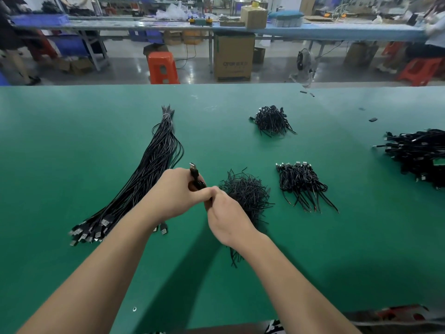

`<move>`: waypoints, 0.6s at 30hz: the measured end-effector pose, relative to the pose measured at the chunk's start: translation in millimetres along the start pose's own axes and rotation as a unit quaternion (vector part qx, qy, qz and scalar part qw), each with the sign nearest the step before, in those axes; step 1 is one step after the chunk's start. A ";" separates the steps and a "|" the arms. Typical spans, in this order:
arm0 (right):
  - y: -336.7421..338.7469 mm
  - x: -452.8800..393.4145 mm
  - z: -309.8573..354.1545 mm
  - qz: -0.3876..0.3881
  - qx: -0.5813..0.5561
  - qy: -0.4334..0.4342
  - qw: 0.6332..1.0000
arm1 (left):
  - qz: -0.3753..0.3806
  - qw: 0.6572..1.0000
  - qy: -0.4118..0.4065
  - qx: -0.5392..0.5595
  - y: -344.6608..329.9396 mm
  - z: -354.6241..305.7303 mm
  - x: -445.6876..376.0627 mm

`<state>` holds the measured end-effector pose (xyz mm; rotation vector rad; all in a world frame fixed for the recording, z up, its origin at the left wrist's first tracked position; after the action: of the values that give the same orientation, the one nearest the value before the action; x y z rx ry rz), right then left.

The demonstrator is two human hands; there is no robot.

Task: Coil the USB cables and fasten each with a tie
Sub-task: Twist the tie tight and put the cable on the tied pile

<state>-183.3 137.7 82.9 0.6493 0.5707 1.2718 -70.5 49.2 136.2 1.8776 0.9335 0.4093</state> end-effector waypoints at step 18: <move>2.8 -4.2 -5.3 0.006 -0.155 -0.025 0.988 | 0.016 0.996 0.019 0.091 -6.8 -3.0 -16.5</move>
<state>-189.7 134.7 81.4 0.4237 0.3182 1.3186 -86.0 40.2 133.5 2.0590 0.9947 0.3919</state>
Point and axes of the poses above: each hand's wrist, its own x-axis away from the middle knuckle, its own y-axis out of the back of the hand, z = x × y, the point moved 2 cm from there along -x, towards the middle knuckle, and after that the axes turned 1 degree about -x, right-handed, at the moved point
